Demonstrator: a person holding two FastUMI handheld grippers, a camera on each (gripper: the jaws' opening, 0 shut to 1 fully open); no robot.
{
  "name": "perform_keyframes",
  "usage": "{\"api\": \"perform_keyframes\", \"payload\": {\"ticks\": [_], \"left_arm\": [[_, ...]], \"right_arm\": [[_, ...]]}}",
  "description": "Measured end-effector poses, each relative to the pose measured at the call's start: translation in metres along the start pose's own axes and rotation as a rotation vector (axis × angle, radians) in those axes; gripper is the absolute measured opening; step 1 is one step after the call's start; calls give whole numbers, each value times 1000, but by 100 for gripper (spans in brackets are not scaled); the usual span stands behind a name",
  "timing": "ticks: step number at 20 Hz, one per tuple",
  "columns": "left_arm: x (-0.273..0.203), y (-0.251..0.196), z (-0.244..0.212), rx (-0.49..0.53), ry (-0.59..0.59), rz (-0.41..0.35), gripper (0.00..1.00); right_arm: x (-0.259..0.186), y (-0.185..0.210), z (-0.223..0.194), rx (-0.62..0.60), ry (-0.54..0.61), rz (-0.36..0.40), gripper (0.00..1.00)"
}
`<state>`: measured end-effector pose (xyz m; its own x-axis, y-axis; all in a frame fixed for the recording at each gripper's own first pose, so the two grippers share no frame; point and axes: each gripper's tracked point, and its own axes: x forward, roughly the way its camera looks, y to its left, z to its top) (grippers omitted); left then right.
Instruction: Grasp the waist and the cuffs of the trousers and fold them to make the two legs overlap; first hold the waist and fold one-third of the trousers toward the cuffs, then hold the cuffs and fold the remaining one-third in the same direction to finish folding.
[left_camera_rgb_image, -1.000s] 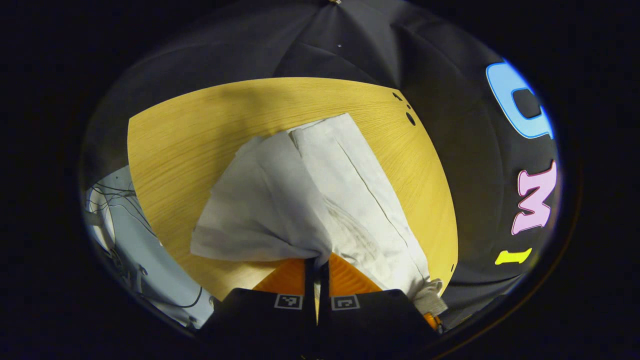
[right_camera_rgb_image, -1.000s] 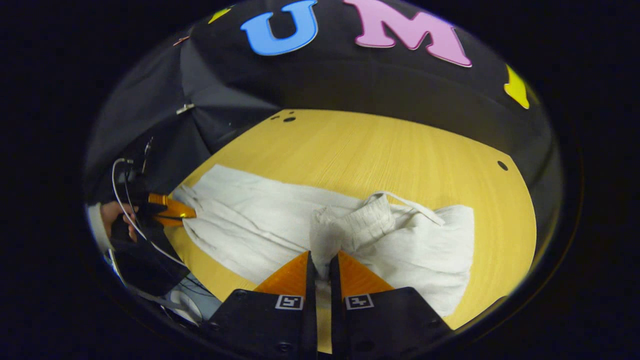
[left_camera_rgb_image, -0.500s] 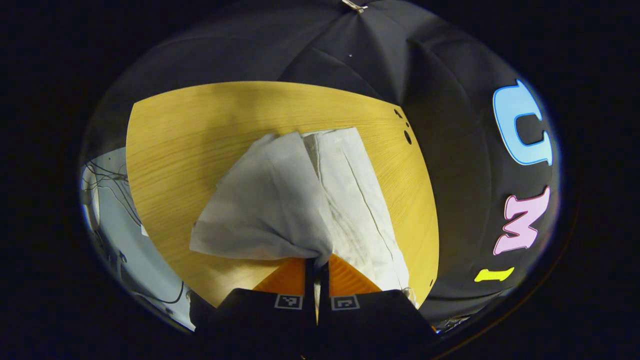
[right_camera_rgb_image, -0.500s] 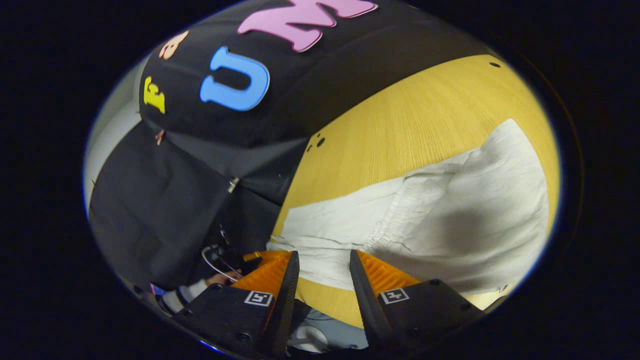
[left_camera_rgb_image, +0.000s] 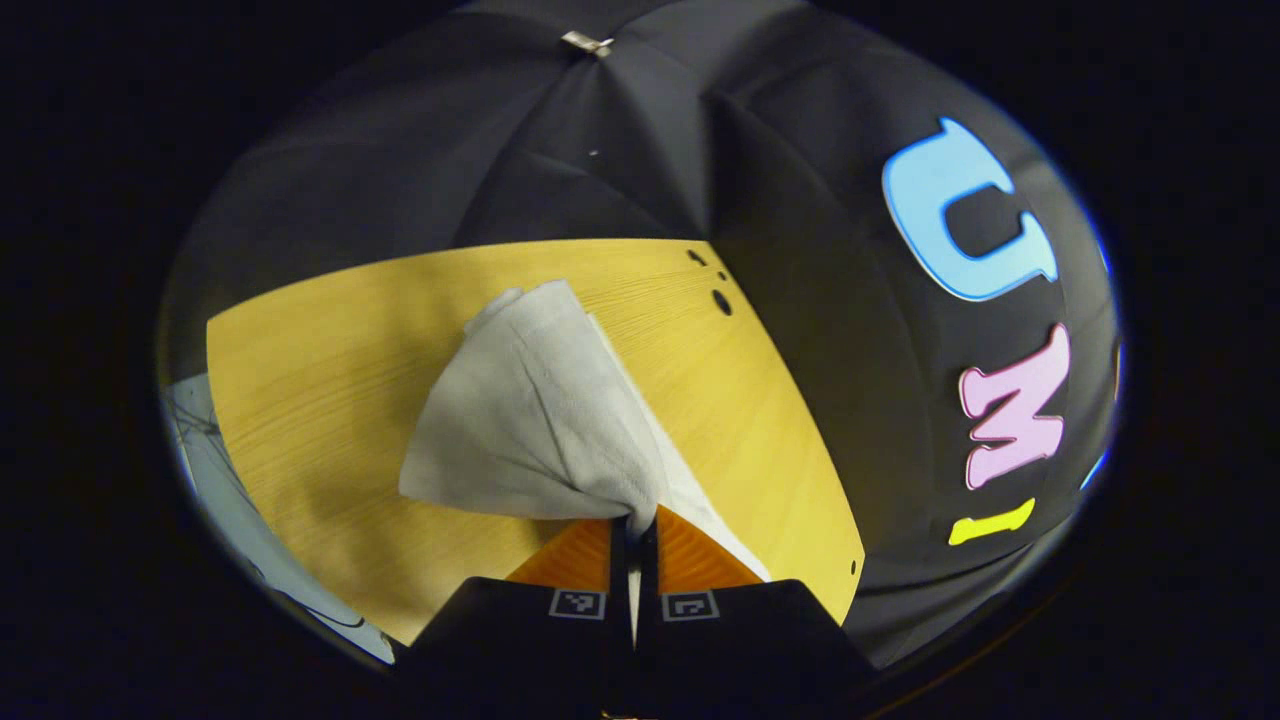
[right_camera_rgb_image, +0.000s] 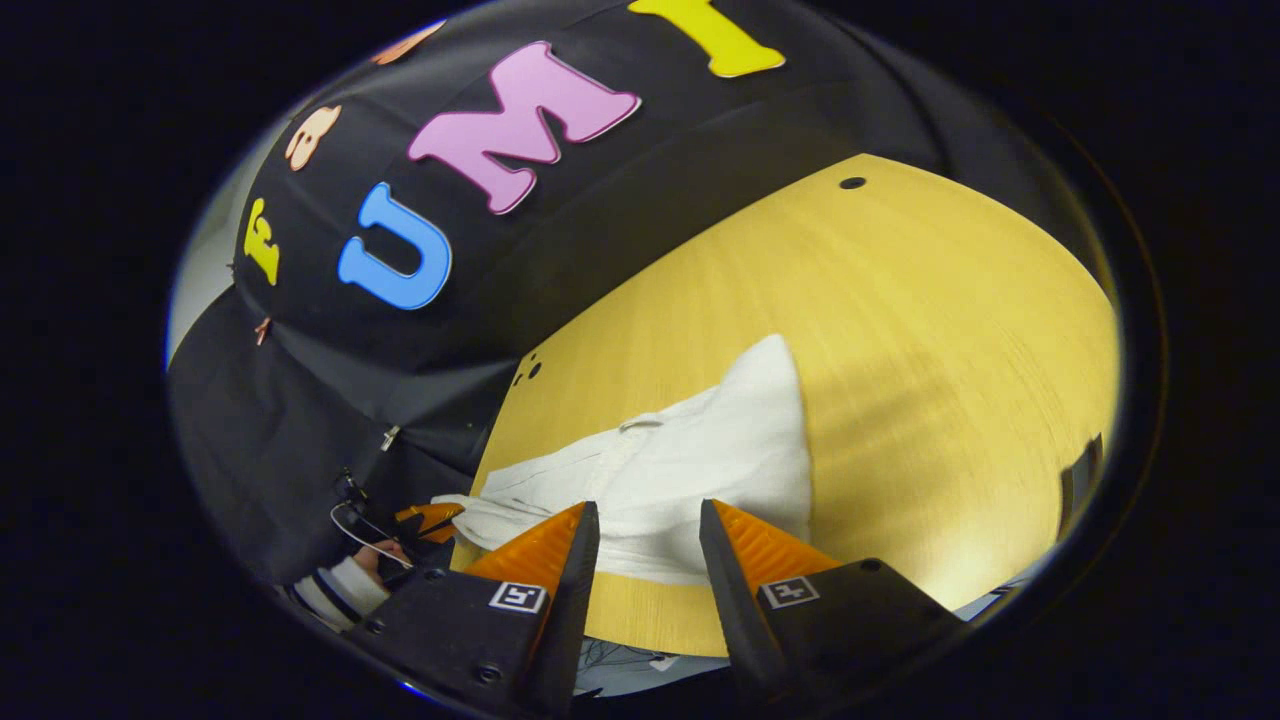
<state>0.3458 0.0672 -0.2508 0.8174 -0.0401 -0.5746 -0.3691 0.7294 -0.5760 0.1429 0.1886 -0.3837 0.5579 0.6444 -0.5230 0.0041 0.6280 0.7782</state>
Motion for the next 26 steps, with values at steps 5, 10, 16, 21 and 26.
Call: {"api": "perform_keyframes", "payload": {"ticks": [5,10,16,21,26], "left_arm": [[0,-70,-6,253,-48,-54,6],[-2,-142,-43,425,-28,-155,6],[1,-190,-115,625,40,-238,7],[9,-209,-166,914,44,-262,6],[16,-215,-215,1208,62,-296,6]], "right_arm": [[-30,-38,13,69,-80,-55,63],[-47,-56,25,115,-121,-72,63],[-59,-74,33,157,-142,-88,53],[-73,-87,33,178,-146,-107,53],[-93,-106,38,210,-176,-143,63]]}}
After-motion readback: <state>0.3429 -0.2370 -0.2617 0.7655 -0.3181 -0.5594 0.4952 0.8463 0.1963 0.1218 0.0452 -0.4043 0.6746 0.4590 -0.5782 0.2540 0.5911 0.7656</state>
